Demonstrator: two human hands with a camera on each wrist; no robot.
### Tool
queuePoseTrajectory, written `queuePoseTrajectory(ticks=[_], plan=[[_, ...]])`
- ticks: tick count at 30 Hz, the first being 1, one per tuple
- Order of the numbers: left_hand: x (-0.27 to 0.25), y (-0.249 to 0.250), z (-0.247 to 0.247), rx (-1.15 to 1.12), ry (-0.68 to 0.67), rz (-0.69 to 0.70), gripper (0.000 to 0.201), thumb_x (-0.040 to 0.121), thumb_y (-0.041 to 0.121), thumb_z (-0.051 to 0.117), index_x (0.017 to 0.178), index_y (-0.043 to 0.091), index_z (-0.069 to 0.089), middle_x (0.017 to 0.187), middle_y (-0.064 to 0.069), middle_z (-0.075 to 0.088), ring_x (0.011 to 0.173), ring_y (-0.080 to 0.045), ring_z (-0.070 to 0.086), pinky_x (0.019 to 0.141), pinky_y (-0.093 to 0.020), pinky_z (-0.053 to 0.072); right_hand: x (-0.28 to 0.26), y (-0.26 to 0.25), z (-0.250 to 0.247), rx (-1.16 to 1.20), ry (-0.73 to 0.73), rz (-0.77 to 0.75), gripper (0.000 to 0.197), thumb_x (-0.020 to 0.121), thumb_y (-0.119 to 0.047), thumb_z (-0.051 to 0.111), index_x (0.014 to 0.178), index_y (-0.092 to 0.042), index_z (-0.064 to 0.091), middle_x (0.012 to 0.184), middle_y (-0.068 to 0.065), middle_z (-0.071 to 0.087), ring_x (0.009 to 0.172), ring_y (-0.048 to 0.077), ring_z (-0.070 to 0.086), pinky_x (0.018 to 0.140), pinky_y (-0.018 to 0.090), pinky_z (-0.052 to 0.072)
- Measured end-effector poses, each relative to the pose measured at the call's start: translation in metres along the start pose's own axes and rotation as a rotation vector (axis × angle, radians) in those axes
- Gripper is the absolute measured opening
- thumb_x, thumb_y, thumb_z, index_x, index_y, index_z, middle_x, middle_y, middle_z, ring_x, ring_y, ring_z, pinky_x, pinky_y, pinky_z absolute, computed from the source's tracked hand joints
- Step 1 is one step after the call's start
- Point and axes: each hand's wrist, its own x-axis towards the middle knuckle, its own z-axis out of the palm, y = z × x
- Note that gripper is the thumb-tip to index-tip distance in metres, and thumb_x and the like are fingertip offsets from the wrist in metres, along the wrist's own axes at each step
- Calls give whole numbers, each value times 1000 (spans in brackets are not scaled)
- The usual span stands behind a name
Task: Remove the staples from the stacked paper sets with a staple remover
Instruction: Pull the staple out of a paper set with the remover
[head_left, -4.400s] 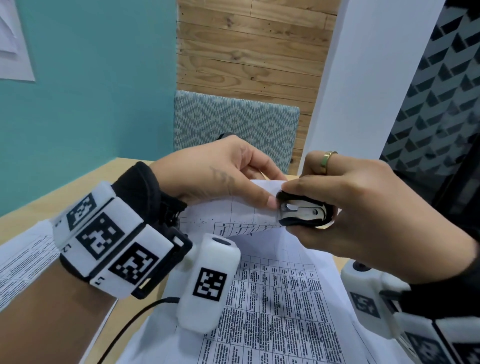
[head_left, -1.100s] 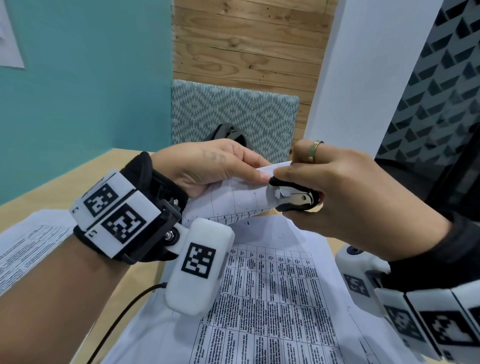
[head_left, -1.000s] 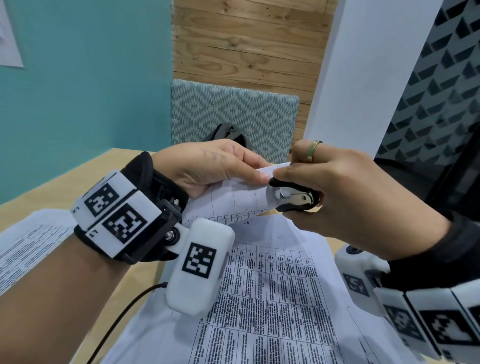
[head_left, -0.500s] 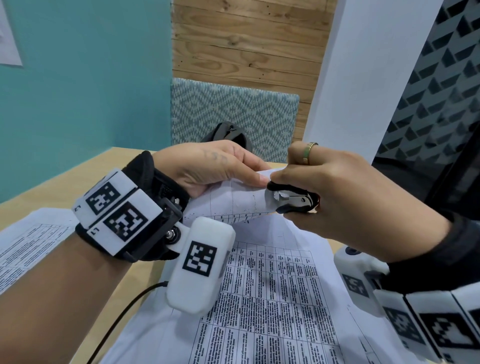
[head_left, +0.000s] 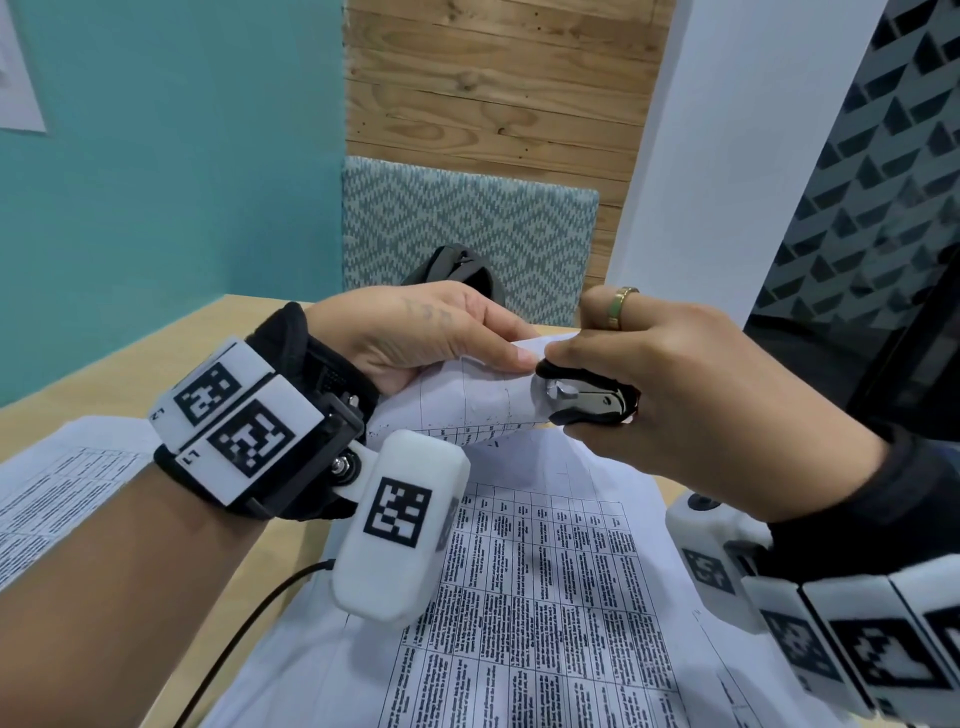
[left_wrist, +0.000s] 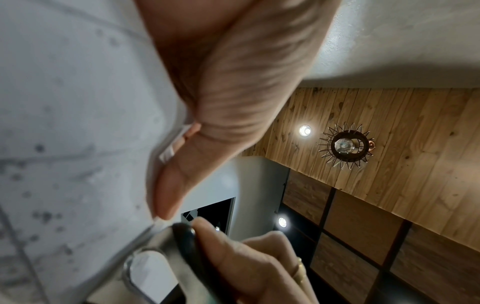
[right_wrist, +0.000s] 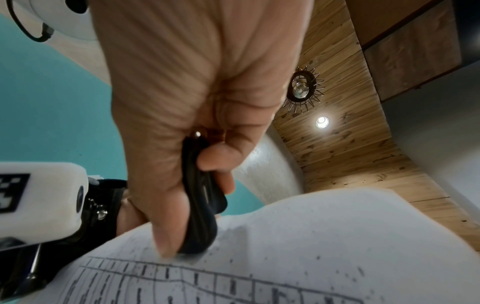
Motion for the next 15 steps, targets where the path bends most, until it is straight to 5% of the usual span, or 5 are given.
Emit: queuePoseTrajectory(ticks=[15], plan=[[1,0,1,15,6,1,36,72,1,60,108,-2,63,97,-20,64,70,-19,66,68,-26,55,-1,0,-1,-6,-29,11,18,63,-16,66,76,-5,68,76,-3,39,51,28,47,43,36,46]])
